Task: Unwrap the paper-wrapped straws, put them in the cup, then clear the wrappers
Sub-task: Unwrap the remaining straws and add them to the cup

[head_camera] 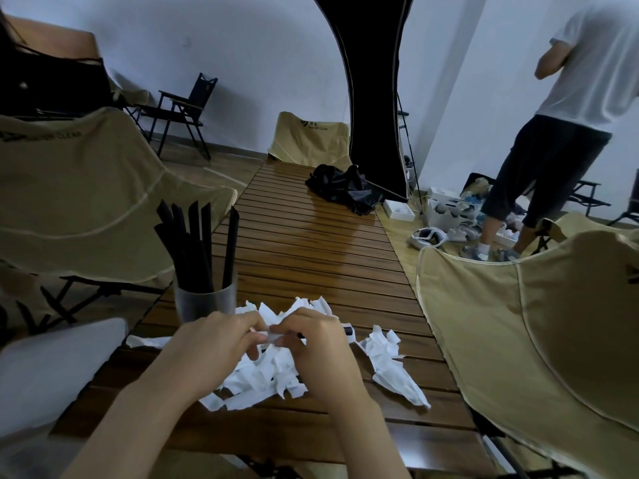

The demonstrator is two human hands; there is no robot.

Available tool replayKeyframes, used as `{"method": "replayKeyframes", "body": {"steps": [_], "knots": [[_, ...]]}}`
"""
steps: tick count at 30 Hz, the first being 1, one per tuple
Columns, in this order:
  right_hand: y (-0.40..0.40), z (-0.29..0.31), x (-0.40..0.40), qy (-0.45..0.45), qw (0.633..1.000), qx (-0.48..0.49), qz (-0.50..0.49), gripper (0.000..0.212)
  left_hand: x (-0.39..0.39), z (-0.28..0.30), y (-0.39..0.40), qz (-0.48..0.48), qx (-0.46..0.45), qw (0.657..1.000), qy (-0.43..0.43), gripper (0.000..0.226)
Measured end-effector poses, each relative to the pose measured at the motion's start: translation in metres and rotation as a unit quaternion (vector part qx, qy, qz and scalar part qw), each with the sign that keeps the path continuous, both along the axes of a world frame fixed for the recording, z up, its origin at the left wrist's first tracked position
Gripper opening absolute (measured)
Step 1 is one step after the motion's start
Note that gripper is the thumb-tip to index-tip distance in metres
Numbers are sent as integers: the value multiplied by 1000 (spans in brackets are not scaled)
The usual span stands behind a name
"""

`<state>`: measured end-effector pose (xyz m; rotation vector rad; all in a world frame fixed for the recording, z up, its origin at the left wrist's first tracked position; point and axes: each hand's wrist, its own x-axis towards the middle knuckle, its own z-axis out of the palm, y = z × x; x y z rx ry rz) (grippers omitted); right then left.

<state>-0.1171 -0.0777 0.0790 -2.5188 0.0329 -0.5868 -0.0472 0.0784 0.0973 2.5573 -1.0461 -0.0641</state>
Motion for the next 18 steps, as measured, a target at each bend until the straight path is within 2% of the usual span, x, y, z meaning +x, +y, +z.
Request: {"method": "replayKeyframes", "body": {"steps": [3, 8, 18], "knots": [[-3, -1, -2, -4, 1000, 3, -16, 19, -2, 6, 0, -13, -32, 999, 11, 17], [-2, -6, 1, -35, 999, 14, -21, 19, -5, 15, -1, 13, -65, 997, -25, 2], [4, -3, 1, -121, 992, 15, -28, 29, -8, 11, -9, 81, -85, 992, -47, 16]]}}
